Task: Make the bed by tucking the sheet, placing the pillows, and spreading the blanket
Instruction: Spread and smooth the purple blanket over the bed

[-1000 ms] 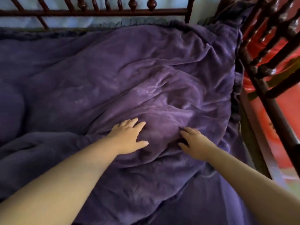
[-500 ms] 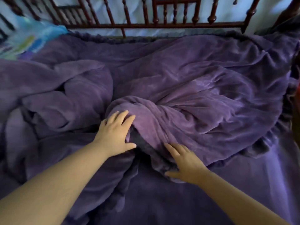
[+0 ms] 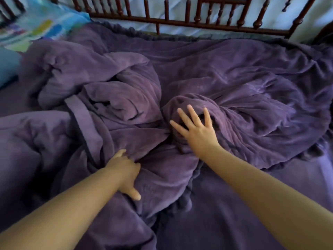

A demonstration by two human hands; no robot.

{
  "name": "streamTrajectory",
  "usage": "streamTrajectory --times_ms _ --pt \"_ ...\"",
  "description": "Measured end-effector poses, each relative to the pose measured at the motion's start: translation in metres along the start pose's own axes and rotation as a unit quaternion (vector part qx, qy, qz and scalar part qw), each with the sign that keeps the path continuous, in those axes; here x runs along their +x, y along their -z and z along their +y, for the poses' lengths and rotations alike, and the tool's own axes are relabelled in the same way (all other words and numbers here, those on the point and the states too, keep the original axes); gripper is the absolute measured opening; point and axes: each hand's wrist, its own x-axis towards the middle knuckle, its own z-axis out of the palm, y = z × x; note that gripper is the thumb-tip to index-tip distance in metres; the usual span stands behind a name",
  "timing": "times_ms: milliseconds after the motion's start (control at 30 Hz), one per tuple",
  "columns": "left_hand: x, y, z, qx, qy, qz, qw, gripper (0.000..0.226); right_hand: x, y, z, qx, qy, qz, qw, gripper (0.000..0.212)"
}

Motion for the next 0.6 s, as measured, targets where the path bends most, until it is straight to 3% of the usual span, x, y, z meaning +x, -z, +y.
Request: streamTrajectory --times_ms 133,233,300,400,500,600 --pt "0.007 -0.018 0.002 0.002 -0.011 0.036 0.999 0.105 0.022 0.008 0.008 -0.023 -0.051 -0.149 0.987 0.043" --pt "0.01 -0.029 0.011 -0.01 -0.017 0.074 0.997 0.109 0.002 0.021 0.011 -0.056 -0.046 -0.138 0.988 0.025" --pt "0.015 -0.039 0.023 -0.041 -0.003 0.095 0.995 0.095 -0.023 0.021 0.024 -0.06 -0.055 -0.073 0.994 0.014" --pt "0.02 -0.05 0.043 -0.099 0.024 0.134 0.986 0.047 -0.076 0.021 0.055 -0.047 -0.041 -0.048 0.997 0.014" --pt "0.018 -0.05 0.056 -0.159 0.016 0.132 0.978 0.039 -0.13 0.026 0.092 -0.041 -0.068 -0.047 0.996 0.007" --pt "0.008 -0.036 0.048 -0.334 0.029 0.154 0.929 0.023 -0.165 0.024 0.116 0.007 -0.156 -0.081 0.984 0.02"
